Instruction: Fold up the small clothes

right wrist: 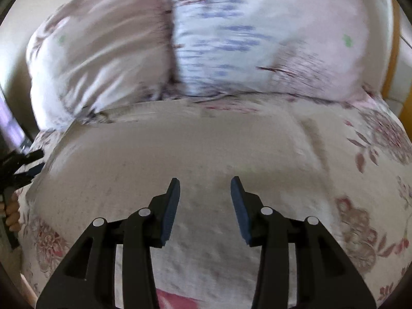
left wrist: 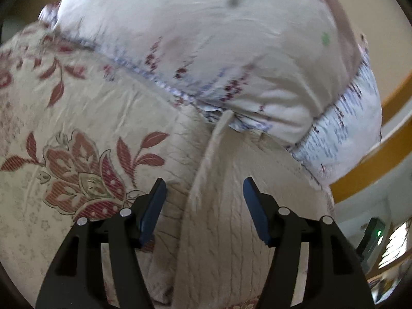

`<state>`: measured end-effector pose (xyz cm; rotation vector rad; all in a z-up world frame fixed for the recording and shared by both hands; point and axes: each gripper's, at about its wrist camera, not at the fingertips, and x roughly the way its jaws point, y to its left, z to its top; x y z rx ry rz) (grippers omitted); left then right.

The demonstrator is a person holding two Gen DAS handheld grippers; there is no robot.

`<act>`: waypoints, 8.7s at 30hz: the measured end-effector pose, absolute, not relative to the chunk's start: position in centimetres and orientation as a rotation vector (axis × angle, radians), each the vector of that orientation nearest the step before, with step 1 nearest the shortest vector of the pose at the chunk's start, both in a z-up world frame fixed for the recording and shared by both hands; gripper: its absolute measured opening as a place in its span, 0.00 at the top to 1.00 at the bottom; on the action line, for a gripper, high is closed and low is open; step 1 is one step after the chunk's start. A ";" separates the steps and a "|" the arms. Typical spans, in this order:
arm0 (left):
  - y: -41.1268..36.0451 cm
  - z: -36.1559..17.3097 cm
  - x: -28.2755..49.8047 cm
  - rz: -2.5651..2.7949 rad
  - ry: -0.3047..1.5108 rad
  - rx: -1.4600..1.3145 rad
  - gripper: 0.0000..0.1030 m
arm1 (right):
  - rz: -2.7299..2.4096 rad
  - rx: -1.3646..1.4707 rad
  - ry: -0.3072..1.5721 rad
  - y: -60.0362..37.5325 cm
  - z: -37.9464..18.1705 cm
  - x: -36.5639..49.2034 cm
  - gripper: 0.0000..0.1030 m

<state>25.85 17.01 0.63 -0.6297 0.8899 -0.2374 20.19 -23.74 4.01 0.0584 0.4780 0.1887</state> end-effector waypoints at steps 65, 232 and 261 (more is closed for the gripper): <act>-10.7 5.0 26.9 -0.935 0.952 -0.634 0.38 | 0.338 0.481 0.453 -35.7 2.8 19.4 0.47; -9.4 2.3 27.3 -0.560 1.081 -0.304 0.10 | 0.176 0.292 0.429 -36.5 6.6 16.3 0.66; -6.9 0.6 29.8 -0.678 1.153 -0.579 0.13 | 0.352 0.716 0.748 -43.4 2.7 22.3 0.25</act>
